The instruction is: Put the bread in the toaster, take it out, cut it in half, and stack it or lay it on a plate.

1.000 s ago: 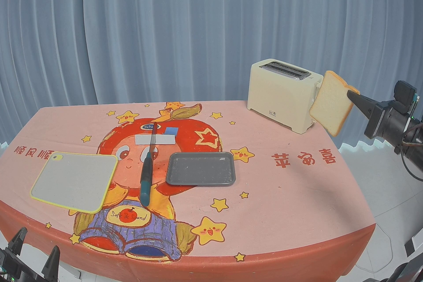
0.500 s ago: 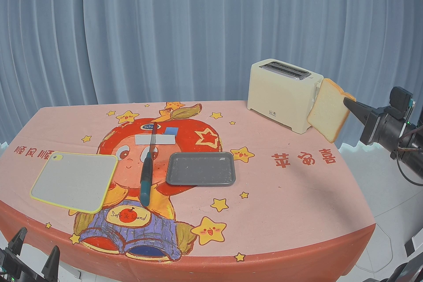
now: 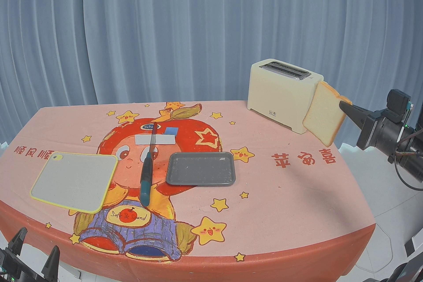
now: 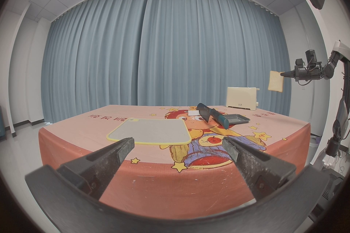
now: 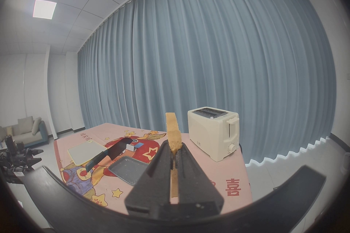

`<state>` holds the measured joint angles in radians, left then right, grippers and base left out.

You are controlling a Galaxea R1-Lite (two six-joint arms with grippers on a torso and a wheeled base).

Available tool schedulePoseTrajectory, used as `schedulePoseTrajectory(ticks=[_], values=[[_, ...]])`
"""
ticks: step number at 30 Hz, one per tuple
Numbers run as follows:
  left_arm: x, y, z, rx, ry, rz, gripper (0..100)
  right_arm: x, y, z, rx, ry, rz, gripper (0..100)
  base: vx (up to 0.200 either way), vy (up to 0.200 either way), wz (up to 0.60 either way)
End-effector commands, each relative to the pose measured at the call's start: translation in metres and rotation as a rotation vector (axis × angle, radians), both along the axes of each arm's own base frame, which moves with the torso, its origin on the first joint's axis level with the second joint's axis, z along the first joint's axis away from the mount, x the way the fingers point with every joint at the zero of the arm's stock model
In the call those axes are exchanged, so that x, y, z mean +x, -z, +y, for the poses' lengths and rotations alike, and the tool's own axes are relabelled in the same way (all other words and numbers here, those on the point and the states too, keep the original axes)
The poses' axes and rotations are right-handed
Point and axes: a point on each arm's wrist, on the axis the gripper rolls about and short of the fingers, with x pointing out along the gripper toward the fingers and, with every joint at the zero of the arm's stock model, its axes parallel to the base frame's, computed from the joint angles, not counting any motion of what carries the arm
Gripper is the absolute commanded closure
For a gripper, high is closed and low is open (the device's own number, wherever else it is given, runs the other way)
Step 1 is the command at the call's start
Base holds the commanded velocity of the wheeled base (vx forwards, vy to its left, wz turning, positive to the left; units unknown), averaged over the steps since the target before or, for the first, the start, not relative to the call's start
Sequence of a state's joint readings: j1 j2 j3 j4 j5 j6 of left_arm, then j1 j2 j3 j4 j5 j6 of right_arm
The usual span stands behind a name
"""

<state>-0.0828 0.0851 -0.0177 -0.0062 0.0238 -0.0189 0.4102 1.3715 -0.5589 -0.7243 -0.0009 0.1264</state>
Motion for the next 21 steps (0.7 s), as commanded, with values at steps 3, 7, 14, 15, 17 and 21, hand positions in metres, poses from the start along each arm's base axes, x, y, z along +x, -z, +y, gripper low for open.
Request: schedulePoseTrajectory(ticks=[3, 7, 14, 15, 17, 21], values=[[0.0010, 0.0048, -0.0001, 0.000, 0.001, 0.017, 0, -0.0017, 0.0021, 0.0042, -0.005, -0.005, 0.007, 100, 0.000, 0.200, 0.00], [0.0010, 0.0050, -0.0001, 0.000, 0.001, 0.018, 0, -0.0016, 0.0018, 0.0051, -0.005, -0.002, 0.005, 100, 0.000, 0.200, 0.00], [0.0010, 0.0048, -0.0001, 0.000, 0.001, 0.017, 0, -0.0035, 0.0034, 0.0072, -0.008, -0.014, 0.011, 100, 0.000, 0.200, 0.00], [0.0010, 0.0048, -0.0001, 0.000, 0.001, 0.017, 0, -0.0038, 0.0034, 0.0078, -0.008, -0.017, 0.011, 100, 0.000, 0.200, 0.00], [0.0010, 0.0048, -0.0001, 0.000, 0.001, 0.017, 0, -0.0038, 0.0034, 0.0078, -0.008, -0.017, 0.011, 100, 0.000, 0.200, 0.00], [0.0010, 0.0048, -0.0001, 0.000, -0.001, 0.017, 0, -0.0042, 0.0030, 0.0079, -0.007, -0.019, 0.009, 100, 0.000, 0.200, 0.00]])
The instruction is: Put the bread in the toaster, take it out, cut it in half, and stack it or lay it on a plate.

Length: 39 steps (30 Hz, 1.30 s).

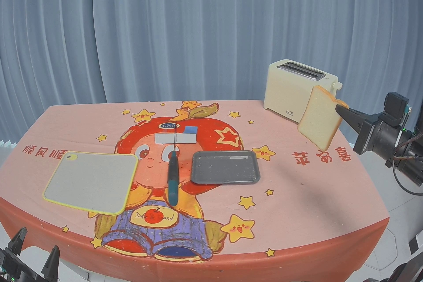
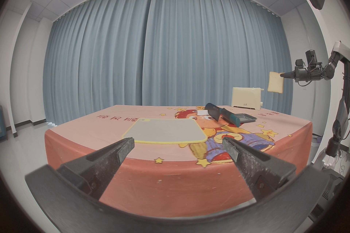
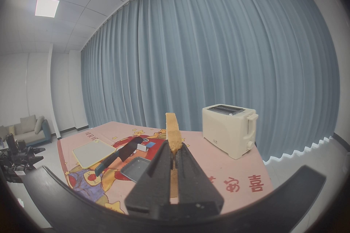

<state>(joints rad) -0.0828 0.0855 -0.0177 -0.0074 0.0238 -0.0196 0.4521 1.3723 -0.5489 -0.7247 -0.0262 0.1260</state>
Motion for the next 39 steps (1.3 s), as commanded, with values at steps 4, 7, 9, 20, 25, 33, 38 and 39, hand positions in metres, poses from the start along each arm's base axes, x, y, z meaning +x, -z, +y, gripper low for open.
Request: schedulePoseTrajectory(ticks=[4, 7, 9, 20, 25, 33, 38, 39], values=[[0.001, 0.005, 0.000, 0.001, -0.001, 0.018, 0, 0.000, 0.001, 0.001, -0.002, -0.004, 0.004, 100, 0.000, 0.200, 0.00], [0.001, 0.005, 0.000, 0.001, -0.001, 0.018, 0, -0.002, 0.002, 0.005, -0.002, -0.022, 0.007, 100, 0.000, 0.200, 0.00], [0.001, 0.005, 0.000, 0.001, -0.001, 0.018, 0, -0.003, 0.003, 0.006, -0.004, -0.028, 0.009, 100, 0.000, 0.200, 0.00], [0.001, 0.005, 0.000, 0.001, -0.001, 0.018, 0, -0.007, 0.003, 0.010, -0.005, -0.030, 0.007, 100, 0.000, 0.200, 0.00], [0.001, 0.005, 0.000, 0.004, 0.001, 0.018, 0, -0.006, 0.004, 0.011, -0.008, -0.031, 0.011, 100, 0.000, 0.040, 0.00], [0.001, 0.005, 0.000, 0.004, 0.000, 0.019, 0, -0.007, 0.003, 0.011, -0.006, -0.033, 0.008, 100, -0.075, 0.000, 0.00], [0.001, 0.005, 0.000, 0.004, 0.000, 0.018, 0, -0.007, 0.003, 0.011, -0.008, -0.033, 0.008, 100, -0.200, 0.000, 0.00], [0.001, 0.005, 0.000, 0.004, 0.000, 0.018, 0, -0.007, 0.003, 0.011, -0.008, -0.033, 0.008, 100, -0.200, 0.000, 0.00]])
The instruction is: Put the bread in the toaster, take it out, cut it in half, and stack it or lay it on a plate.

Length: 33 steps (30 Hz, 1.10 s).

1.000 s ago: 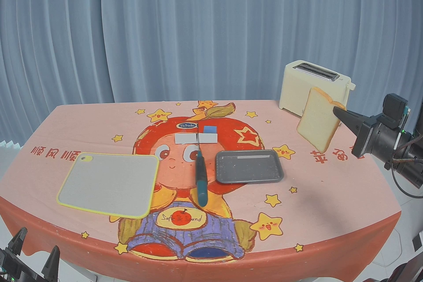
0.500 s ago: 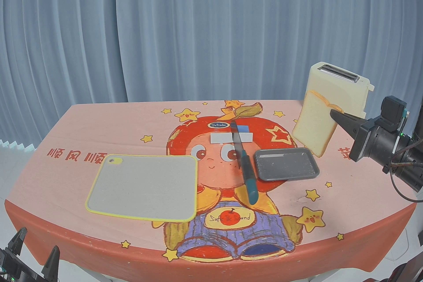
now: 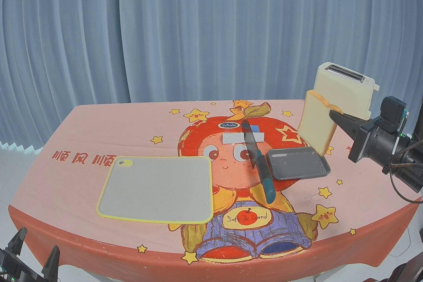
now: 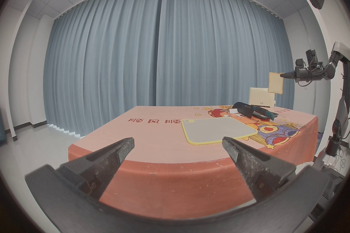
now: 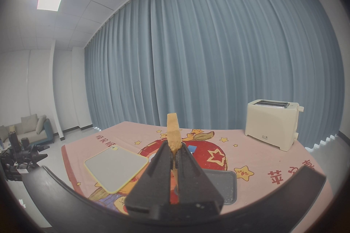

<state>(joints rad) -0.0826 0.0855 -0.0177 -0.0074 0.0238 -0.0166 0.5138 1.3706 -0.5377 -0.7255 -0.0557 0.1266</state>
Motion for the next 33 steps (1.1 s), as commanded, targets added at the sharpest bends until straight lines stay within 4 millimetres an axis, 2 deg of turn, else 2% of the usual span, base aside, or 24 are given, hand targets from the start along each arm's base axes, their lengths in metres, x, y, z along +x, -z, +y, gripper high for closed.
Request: schedulePoseTrajectory(ticks=[1, 9, 15, 33], values=[[0.0010, 0.0050, -0.0001, 0.001, 0.000, 0.018, 0, -0.0001, 0.0008, 0.0000, -0.002, -0.001, 0.002, 100, -0.200, 0.000, 0.00], [0.0010, 0.0050, -0.0001, 0.001, 0.000, 0.018, 0, -0.0007, 0.0015, 0.0015, -0.004, -0.008, 0.005, 100, -0.200, 0.000, 0.00], [0.0010, 0.0050, -0.0001, 0.000, -0.001, 0.018, 0, -0.0014, 0.0019, 0.0034, -0.003, -0.017, 0.007, 100, 0.000, 0.000, 0.00], [0.0010, 0.0050, -0.0001, 0.000, 0.001, 0.018, 0, -0.0035, 0.0027, 0.0063, -0.004, -0.031, 0.010, 100, 0.000, 0.200, 0.00]])
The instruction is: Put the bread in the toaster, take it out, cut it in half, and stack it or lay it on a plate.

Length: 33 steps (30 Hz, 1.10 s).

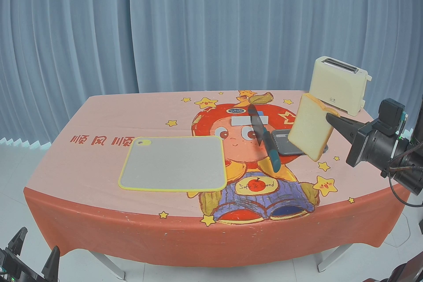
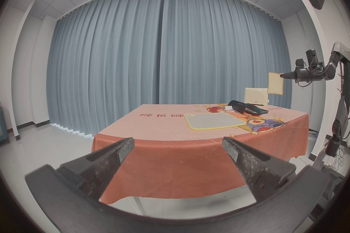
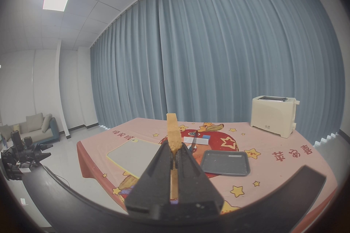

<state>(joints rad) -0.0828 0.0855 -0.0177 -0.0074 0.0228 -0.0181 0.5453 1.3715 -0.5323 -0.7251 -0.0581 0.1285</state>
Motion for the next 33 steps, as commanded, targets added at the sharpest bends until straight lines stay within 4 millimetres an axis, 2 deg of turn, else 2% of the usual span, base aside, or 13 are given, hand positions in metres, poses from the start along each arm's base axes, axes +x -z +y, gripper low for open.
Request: schedulePoseTrajectory(ticks=[1, 12, 21, 33], values=[[0.001, 0.005, 0.000, 0.001, 0.000, 0.018, 0, 0.000, 0.001, 0.001, -0.003, -0.002, 0.005, 100, 0.000, 0.200, 0.00], [0.001, 0.005, 0.000, 0.001, 0.001, 0.019, 0, -0.001, 0.002, 0.003, 0.000, -0.014, 0.010, 100, 0.000, 0.200, 0.00], [0.001, 0.005, 0.000, 0.003, 0.000, 0.018, 0, -0.001, 0.007, 0.005, -0.015, -0.024, 0.022, 100, 0.000, 0.000, 0.00], [0.001, 0.005, 0.000, 0.003, 0.000, 0.018, 0, 0.001, 0.009, 0.020, 0.026, -0.066, 0.064, 100, 0.000, 0.000, 0.00]])
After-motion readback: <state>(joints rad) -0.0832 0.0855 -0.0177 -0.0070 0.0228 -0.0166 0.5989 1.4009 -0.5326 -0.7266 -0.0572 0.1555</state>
